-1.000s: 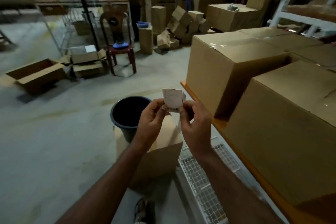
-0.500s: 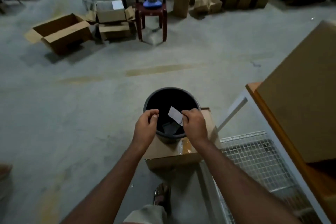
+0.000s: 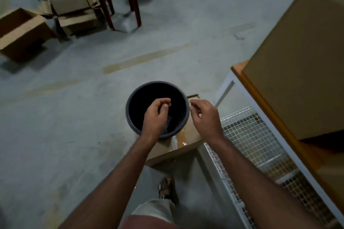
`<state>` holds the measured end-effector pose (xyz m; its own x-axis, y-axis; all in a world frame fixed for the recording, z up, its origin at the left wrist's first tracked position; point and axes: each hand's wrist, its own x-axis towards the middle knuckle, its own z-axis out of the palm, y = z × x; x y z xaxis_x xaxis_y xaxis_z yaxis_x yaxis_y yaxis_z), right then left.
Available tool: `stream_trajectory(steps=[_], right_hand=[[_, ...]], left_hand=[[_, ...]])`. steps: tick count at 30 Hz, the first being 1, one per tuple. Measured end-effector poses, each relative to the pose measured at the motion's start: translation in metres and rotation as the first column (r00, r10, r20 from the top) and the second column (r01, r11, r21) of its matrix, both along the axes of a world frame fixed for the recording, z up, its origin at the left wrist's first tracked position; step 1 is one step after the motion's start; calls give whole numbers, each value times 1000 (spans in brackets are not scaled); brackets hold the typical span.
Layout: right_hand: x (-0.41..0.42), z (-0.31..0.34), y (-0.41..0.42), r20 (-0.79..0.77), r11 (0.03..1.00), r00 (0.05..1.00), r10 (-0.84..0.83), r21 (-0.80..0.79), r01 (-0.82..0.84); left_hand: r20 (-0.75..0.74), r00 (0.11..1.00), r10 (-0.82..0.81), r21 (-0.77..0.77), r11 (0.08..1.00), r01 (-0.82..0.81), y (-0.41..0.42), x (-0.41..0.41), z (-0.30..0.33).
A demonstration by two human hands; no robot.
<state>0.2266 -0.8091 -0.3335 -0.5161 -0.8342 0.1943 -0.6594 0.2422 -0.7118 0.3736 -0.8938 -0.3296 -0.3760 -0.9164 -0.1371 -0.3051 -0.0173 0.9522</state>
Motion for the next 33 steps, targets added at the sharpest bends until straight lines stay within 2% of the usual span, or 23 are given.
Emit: stream_trajectory(steps=[4, 8, 14, 18, 25, 29, 33], right_hand=[[-26, 45, 60, 0, 988, 994, -111, -106, 111], [-48, 92, 145, -20, 945, 972, -234, -242, 222], [-59, 144, 293, -81, 838, 903, -422, -414, 355], [-54, 164, 383, -166, 753, 813, -559, -513, 413], [-56, 164, 475, -153, 624, 713, -685, -629, 464], [-57, 162, 490, -137, 572, 661, -738, -645, 506], [-57, 159, 495, -140, 561, 641, -754, -645, 519]], left_hand=[[-107, 979, -173, -96, 982, 163, 38, -47, 50], [-234, 909, -344, -179, 935, 307, 106, -95, 98], [-345, 733, -586, -354, 805, 476, 247, -144, 159], [-408, 621, -669, -448, 739, 503, 330, -162, 178], [-367, 523, -769, -591, 627, 508, 418, -177, 200], [-347, 487, -802, -599, 589, 542, 441, -180, 205], [-344, 450, -824, -588, 562, 582, 450, -179, 205]])
